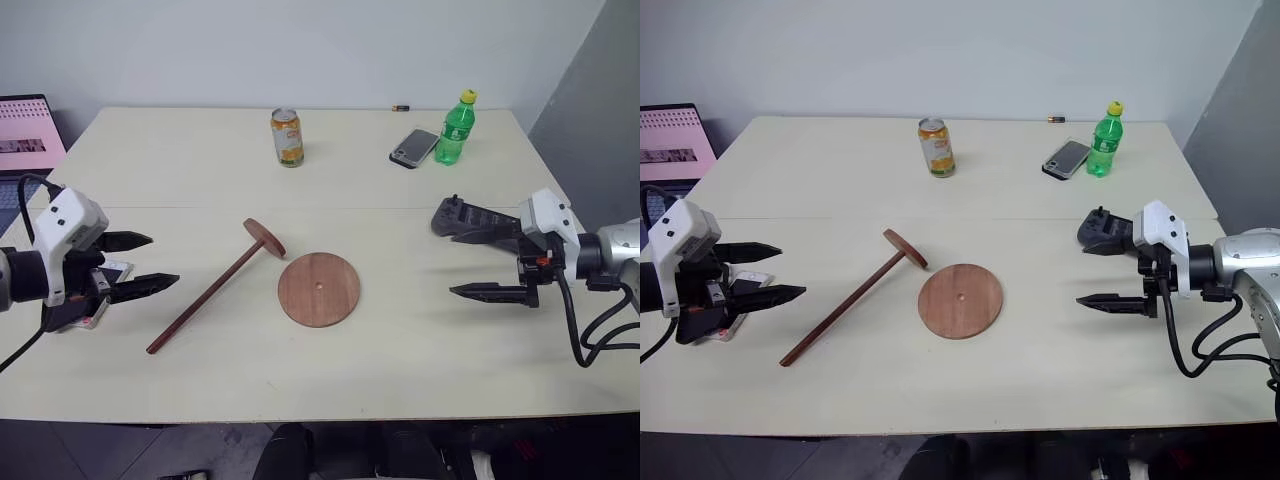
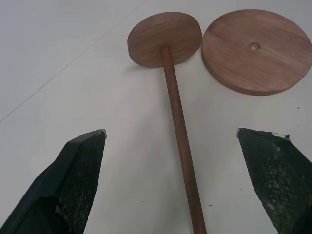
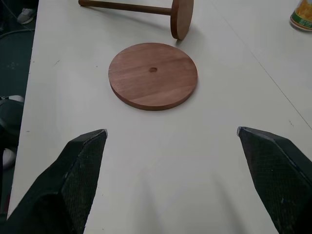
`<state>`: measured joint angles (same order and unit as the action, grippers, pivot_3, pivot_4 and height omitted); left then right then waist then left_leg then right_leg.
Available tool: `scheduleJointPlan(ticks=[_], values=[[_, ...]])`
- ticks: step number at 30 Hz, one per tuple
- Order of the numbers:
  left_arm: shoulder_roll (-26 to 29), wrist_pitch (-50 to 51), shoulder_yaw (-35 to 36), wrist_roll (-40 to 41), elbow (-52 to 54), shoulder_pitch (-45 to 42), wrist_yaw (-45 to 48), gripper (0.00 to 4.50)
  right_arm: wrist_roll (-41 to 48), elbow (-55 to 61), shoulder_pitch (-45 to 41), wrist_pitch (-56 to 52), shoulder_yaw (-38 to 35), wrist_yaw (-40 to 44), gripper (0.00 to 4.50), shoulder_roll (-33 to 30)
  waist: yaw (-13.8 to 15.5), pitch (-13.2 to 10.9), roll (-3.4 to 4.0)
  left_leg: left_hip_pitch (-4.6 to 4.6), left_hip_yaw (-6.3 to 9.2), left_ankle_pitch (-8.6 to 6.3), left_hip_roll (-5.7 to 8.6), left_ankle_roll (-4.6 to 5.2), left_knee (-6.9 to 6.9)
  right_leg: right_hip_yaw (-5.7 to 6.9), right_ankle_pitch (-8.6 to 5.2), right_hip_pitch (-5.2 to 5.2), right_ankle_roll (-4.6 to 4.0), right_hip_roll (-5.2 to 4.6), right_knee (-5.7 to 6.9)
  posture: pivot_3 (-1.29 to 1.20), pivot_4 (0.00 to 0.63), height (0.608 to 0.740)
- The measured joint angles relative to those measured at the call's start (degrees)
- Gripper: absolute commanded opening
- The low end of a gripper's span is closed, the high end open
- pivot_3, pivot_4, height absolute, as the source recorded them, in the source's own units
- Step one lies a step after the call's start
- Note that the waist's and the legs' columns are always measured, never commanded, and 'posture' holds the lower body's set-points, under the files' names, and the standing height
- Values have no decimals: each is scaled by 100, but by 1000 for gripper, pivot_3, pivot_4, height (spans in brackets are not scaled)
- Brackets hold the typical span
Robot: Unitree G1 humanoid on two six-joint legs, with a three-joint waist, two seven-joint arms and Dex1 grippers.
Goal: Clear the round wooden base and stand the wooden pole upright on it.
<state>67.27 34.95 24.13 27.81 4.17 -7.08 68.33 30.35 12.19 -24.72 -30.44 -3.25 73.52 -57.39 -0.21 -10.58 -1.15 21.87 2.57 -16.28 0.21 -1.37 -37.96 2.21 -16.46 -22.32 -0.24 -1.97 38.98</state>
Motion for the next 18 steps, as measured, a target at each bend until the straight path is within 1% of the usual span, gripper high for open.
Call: scheduleJointPlan(ticks=[14,18], values=[[3,196,-11,11,7,-49,-25,4478,8,59,55,-38,-1,8,4500,-6,0,0,0,0,0,0,0,0,0,0,0,0,0,0,0,0,150,740],[3,222,-29,10,1,-207,-86,4478,12,70,54,-83,0,5,4500,-6,2,0,0,0,1,0,0,0,-1,1,0,0,0,0,0,0,150,740]])
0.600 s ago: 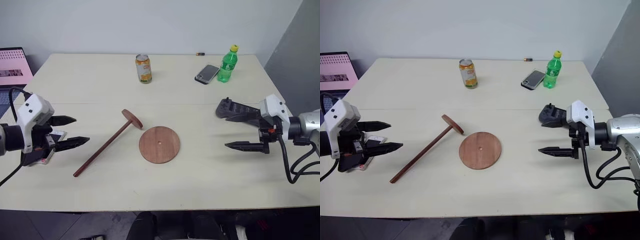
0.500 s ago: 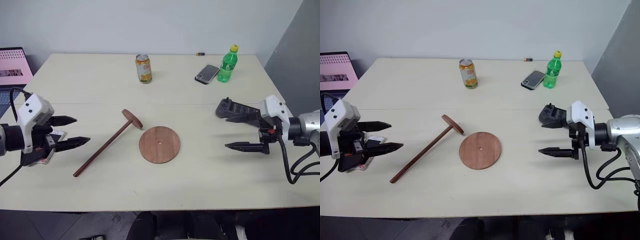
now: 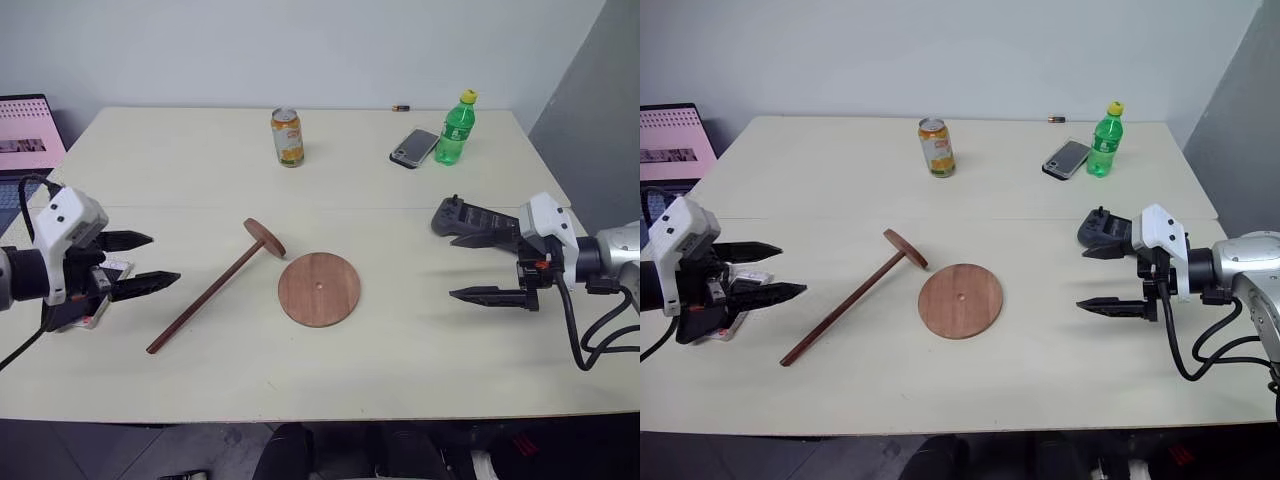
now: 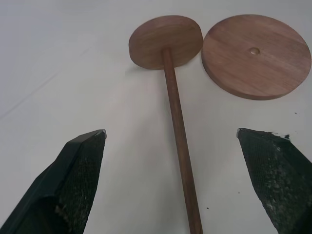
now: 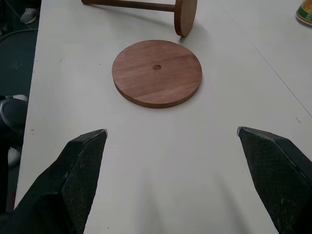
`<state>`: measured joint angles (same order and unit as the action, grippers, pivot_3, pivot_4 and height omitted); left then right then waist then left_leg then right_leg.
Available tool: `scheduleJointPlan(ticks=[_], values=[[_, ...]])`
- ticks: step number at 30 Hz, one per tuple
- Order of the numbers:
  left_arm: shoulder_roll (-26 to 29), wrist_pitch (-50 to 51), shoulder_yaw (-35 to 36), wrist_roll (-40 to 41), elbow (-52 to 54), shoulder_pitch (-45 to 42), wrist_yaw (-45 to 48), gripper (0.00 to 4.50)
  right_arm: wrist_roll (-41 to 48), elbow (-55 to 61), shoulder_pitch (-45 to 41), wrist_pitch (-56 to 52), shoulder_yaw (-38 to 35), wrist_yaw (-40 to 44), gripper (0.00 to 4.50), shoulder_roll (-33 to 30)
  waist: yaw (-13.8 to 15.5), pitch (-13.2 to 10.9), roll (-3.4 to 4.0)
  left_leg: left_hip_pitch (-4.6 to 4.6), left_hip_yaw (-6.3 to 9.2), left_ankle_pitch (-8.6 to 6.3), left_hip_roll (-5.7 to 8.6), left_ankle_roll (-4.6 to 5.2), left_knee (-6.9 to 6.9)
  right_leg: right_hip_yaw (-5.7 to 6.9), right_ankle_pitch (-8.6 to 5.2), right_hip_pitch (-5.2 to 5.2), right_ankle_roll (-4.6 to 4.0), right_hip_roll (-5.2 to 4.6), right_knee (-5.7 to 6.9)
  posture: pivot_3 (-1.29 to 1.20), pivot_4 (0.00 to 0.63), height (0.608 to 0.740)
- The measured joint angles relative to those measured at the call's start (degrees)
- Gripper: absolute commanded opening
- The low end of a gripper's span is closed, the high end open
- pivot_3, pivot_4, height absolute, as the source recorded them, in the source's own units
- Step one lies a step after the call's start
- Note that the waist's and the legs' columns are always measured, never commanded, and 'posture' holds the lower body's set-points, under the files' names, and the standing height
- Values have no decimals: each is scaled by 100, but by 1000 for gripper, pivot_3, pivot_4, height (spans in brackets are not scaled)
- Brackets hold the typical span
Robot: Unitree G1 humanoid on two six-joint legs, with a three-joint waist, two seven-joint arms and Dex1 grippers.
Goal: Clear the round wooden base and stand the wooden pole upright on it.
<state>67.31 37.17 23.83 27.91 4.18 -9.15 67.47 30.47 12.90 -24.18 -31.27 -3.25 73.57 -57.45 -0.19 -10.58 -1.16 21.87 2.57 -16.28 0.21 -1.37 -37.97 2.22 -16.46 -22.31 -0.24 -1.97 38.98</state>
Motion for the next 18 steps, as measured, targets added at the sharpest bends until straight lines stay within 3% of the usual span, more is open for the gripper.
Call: scheduleJointPlan(ticks=[9,12,18], values=[[1,14,-877,-158,-222,-727,-53,4478,459,574,-18,-608,1,-287,4500,221,-5,0,0,0,1,0,0,0,0,1,0,0,0,1,1,0,150,740],[-8,108,-1625,-381,-499,-1435,57,4478,959,1168,-15,-1327,-14,-930,4500,598,3,-1,-2,2,8,0,2,0,-1,7,0,2,1,3,3,0,150,740],[-642,341,-2992,-999,-1045,-2619,70,4478,1725,1855,-31,-2270,3,-1964,4500,1126,10,-2,-8,11,7,1,8,0,-10,4,1,1,4,1,3,0,150,740]])
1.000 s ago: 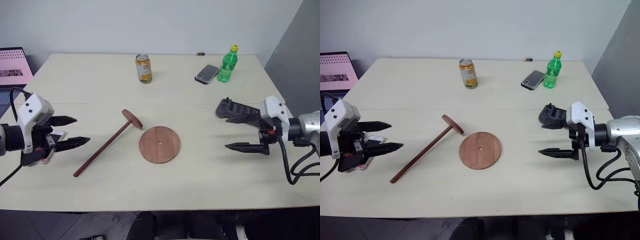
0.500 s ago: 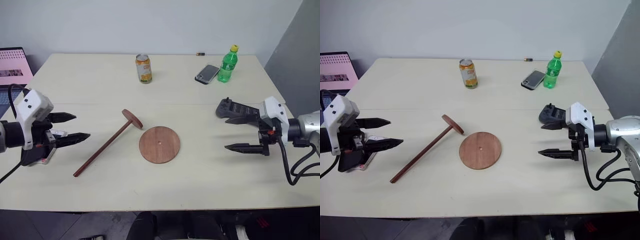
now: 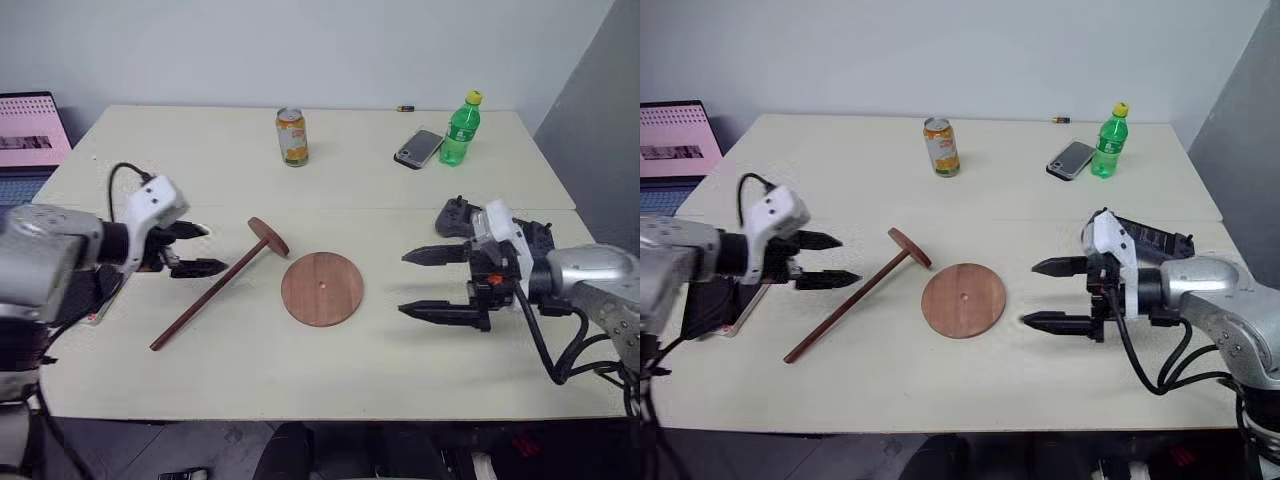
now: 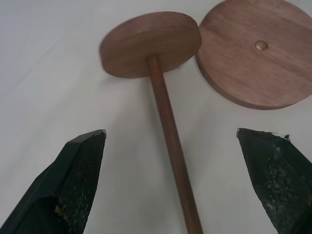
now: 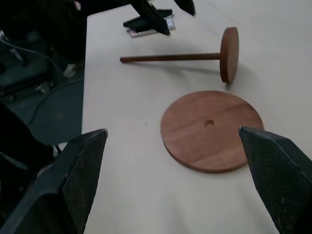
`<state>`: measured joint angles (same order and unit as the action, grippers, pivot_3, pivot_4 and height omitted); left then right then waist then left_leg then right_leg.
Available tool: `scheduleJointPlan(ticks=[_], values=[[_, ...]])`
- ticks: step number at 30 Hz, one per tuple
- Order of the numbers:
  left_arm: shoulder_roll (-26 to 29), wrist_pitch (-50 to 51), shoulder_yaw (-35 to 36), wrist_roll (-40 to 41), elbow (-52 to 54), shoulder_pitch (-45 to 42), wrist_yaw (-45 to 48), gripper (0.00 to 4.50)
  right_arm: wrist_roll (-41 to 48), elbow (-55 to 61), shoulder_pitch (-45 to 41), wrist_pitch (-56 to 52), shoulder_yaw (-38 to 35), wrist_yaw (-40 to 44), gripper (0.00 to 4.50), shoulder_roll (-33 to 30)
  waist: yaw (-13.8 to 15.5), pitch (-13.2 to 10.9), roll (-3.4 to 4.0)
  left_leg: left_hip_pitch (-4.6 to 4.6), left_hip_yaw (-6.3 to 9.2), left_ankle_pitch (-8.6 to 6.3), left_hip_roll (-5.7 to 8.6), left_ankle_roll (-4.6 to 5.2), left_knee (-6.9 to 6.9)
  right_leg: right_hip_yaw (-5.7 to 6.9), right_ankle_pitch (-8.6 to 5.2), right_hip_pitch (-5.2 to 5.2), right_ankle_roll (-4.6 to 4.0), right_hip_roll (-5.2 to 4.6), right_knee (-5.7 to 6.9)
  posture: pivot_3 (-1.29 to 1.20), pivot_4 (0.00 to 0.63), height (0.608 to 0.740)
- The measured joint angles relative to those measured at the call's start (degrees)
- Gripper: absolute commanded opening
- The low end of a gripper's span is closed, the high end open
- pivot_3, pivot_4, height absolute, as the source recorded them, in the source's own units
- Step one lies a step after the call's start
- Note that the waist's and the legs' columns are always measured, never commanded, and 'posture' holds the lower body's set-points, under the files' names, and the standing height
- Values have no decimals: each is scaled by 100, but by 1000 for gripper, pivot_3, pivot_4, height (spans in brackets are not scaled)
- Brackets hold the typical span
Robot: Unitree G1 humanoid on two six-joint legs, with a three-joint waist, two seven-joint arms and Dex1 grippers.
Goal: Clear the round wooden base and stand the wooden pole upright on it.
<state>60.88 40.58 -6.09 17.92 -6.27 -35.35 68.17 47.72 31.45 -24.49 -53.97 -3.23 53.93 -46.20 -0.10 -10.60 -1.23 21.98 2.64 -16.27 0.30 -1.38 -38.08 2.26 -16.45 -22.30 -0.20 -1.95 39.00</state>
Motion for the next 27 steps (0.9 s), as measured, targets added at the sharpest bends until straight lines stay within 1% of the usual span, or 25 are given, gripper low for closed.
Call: scheduleJointPlan(ticks=[5,8,13,17,19,21,22,23,27], values=[[-367,312,-527,-336,-332,-549,-15,4478,194,289,137,-170,12,-408,4500,76,-6,0,-1,-1,2,0,0,1,0,0,-1,-1,1,1,0,0,150,740],[-491,336,-735,-520,-495,-689,-10,4478,211,365,185,-173,14,-564,4500,138,-24,0,-1,-3,2,0,-1,1,1,-1,-1,-1,1,2,3,0,150,740],[-725,349,-945,-730,-823,-840,-1,4478,301,457,356,-172,19,-699,4500,157,-19,0,-1,-1,4,0,0,1,-2,0,-1,0,1,2,2,0,150,740],[-881,343,-977,-854,-1067,-979,6,4478,310,490,398,-166,14,-778,4500,155,-19,0,-1,-1,5,0,0,1,-3,1,-1,-1,1,2,2,0,150,740],[-952,289,-999,-926,-1146,-1004,23,4119,316,505,469,-163,11,-789,4500,154,-19,0,-1,-1,5,0,0,1,-3,1,-1,-1,1,2,2,0,150,740],[-1042,257,-1069,-990,-1217,-1004,60,3871,321,536,532,-163,11,-796,4500,155,-19,0,-1,-1,4,1,0,1,-3,0,-1,-1,1,1,2,0,150,740],[-1084,238,-1117,-1017,-1255,-1003,87,3557,326,552,532,-163,11,-799,4500,154,-19,0,-1,-1,5,1,0,1,-3,0,-1,0,1,1,2,0,150,740],[-1118,204,-1176,-1035,-1280,-1002,124,3429,342,567,532,-163,10,-804,4500,154,-20,0,-2,0,5,1,0,1,-3,1,-1,-1,1,2,2,0,150,740],[-1156,32,-1230,-1158,-1413,-1001,244,2500,432,602,533,-163,10,-829,4500,153,-25,0,-2,-1,5,1,0,1,-3,1,-1,-1,1,2,2,0,150,740]])
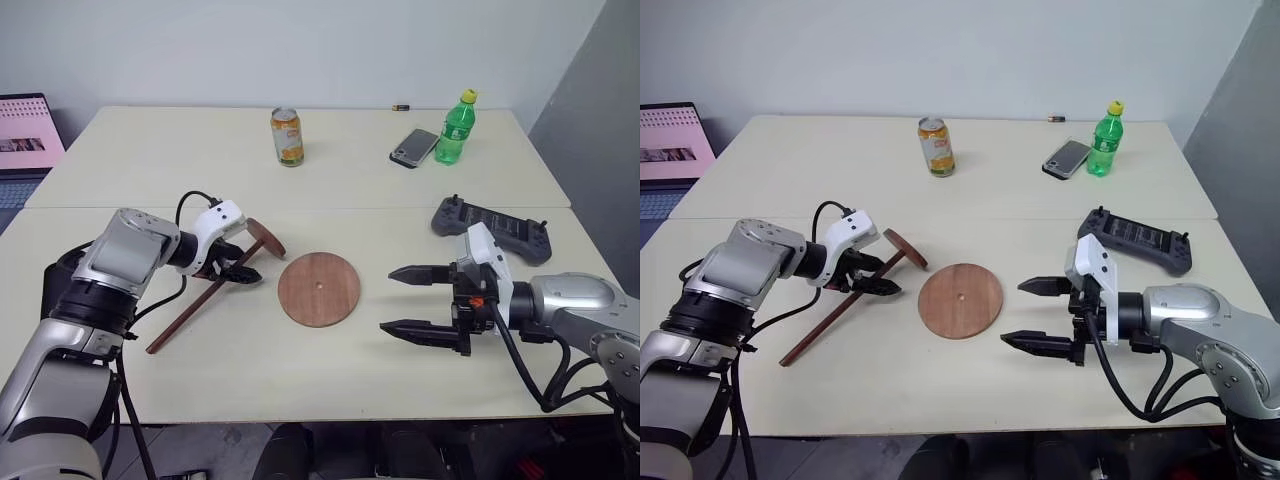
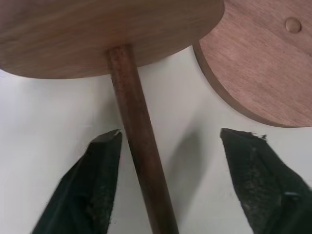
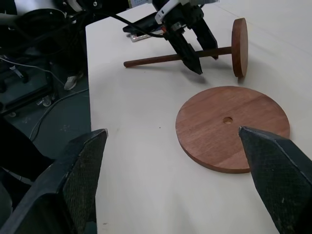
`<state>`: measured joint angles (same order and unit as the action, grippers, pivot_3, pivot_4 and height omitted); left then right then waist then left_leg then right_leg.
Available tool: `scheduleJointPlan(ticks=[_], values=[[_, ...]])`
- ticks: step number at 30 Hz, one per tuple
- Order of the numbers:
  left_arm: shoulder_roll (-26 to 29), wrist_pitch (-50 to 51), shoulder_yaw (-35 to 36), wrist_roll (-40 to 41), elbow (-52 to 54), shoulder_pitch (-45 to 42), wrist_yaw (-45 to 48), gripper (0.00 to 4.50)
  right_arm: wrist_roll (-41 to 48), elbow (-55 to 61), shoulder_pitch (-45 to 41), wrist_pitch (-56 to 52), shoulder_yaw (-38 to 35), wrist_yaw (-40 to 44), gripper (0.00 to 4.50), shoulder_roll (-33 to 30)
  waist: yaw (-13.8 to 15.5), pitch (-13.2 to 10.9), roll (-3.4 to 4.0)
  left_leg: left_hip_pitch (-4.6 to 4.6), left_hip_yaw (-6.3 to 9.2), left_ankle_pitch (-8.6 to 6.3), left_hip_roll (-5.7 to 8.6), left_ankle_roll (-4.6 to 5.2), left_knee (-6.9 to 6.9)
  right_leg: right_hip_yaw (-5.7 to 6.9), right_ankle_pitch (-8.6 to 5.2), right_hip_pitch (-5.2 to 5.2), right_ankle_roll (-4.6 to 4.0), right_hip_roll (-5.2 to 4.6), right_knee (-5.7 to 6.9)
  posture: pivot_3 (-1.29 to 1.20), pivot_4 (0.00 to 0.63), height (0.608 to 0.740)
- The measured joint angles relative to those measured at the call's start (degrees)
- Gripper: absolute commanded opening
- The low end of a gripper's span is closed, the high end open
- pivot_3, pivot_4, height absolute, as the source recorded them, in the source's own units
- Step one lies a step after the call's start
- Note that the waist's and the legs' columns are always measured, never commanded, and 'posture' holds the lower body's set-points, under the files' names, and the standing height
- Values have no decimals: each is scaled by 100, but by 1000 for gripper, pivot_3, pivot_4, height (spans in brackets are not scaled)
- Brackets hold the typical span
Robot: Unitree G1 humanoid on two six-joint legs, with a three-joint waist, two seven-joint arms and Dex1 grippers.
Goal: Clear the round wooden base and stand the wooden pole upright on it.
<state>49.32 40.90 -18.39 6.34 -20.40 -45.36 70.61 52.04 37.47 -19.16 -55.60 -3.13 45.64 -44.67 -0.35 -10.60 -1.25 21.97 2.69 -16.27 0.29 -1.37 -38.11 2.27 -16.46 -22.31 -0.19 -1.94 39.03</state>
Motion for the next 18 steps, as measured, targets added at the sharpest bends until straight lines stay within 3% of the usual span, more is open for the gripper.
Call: scheduleJointPlan(ticks=[10,18], values=[[-69,-247,5,-130,-248,34,142,326,131,6,52,0,-14,-71,4500,-66,4,0,0,0,0,0,0,0,0,0,0,0,0,0,0,0,150,740],[12,-212,449,141,70,188,225,258,213,5,52,0,-46,-61,4500,-180,5,0,0,2,1,0,-1,0,-1,1,0,0,0,-1,-1,0,150,740]])
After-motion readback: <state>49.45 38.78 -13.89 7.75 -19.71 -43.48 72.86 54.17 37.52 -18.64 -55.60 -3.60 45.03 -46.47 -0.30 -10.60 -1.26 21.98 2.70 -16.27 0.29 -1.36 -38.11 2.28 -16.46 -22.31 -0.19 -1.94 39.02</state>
